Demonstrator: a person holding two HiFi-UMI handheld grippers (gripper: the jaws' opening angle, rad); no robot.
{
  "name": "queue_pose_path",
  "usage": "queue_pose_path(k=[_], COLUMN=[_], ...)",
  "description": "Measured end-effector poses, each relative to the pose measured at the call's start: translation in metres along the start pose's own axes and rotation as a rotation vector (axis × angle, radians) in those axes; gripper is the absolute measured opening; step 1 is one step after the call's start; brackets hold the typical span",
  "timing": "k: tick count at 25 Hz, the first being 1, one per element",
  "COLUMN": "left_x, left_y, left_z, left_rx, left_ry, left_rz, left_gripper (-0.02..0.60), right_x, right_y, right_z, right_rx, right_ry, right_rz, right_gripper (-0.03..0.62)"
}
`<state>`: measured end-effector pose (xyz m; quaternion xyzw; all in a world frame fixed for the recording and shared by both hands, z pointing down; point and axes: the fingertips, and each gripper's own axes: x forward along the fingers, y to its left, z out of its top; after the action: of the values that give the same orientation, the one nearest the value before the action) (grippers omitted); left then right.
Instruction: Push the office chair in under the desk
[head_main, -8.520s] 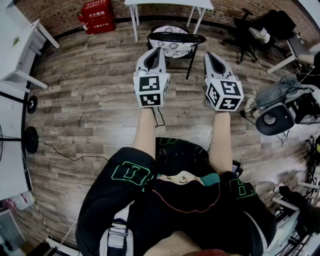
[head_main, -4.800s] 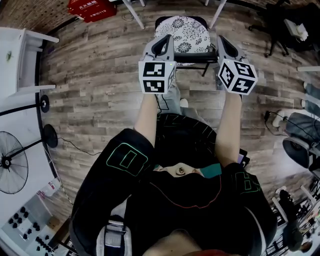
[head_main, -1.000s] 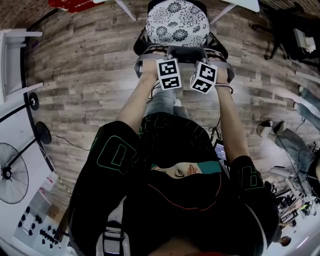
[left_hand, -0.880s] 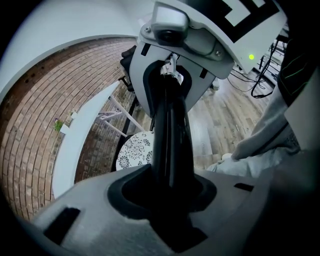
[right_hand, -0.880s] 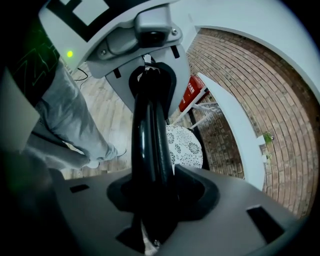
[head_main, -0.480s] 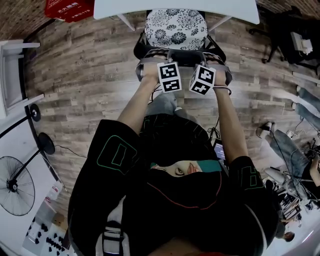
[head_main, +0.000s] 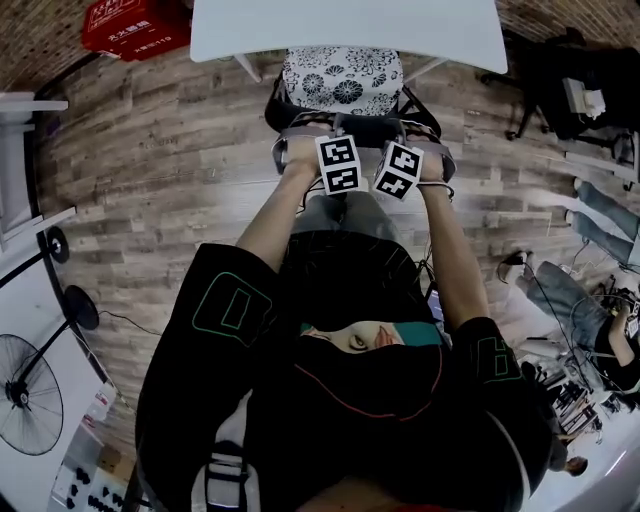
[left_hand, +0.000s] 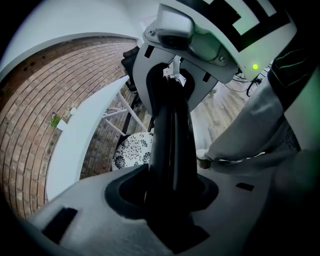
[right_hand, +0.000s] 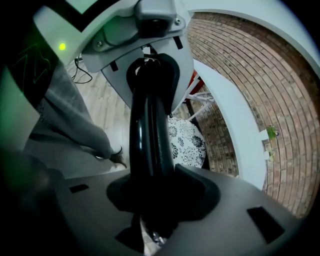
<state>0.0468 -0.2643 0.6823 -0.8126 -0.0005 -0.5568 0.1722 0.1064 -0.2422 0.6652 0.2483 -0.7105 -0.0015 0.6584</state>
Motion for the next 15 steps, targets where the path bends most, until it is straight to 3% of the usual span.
queue_pose_path(k=[15], left_x=[0.018], left_y=[0.053], left_z=[0.004], left_rx=[-0.015], left_ry=[-0.002], left_rz=[-0.004], left_gripper=[0.170], right_x=[0.015], right_y=[-0.054], right_z=[-0.001], right_rx=[0.000], right_ry=[-0.019], right_rz=[0.014], right_gripper=[0.154])
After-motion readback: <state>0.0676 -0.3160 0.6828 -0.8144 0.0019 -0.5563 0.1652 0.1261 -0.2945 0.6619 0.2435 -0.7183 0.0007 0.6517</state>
